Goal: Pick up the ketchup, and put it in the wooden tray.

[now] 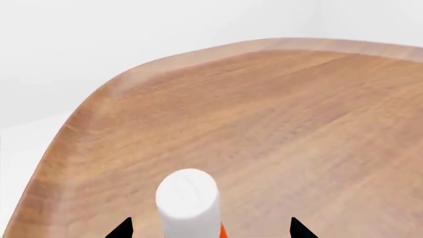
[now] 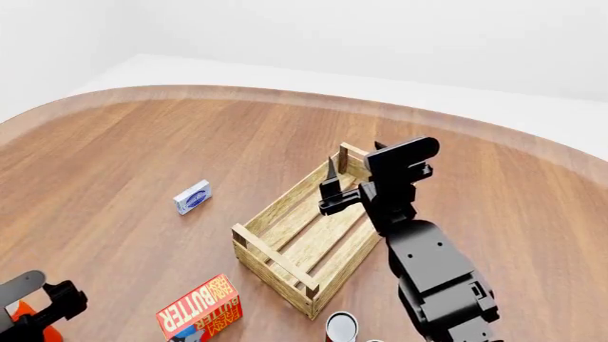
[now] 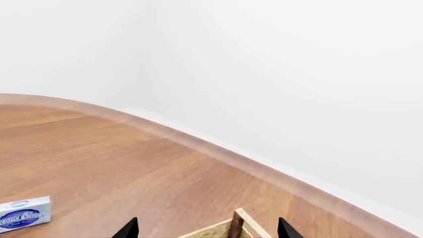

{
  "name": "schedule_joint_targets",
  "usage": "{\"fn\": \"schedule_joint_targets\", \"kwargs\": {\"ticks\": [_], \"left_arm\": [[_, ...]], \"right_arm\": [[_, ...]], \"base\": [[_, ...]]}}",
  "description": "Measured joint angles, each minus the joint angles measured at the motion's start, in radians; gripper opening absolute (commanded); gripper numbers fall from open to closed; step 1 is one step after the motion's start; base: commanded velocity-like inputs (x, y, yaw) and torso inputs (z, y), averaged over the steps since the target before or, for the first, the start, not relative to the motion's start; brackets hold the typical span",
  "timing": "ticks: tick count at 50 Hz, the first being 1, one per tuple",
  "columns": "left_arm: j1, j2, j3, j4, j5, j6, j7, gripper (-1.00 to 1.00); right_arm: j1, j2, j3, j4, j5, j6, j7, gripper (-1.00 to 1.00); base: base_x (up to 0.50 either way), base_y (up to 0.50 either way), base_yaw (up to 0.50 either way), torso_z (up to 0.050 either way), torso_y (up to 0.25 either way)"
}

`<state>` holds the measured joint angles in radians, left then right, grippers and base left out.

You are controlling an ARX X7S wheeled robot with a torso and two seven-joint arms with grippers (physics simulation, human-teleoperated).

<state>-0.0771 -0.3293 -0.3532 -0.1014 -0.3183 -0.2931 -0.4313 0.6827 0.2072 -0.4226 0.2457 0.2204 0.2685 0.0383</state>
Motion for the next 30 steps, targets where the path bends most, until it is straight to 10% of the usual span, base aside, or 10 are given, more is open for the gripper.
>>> {"fn": "schedule_joint_targets", "kwargs": {"ticks": [30], "left_arm": [[-0.125, -0.014, 0.016, -0.272, 0.052, 0.12, -0.007, 1.0]], "right_arm": [[0.006, 0.009, -0.007, 0.003, 0.005, 0.01, 0.017, 1.0]], "base": [[0.0, 0.0, 0.0, 0.0, 0.0]]}}
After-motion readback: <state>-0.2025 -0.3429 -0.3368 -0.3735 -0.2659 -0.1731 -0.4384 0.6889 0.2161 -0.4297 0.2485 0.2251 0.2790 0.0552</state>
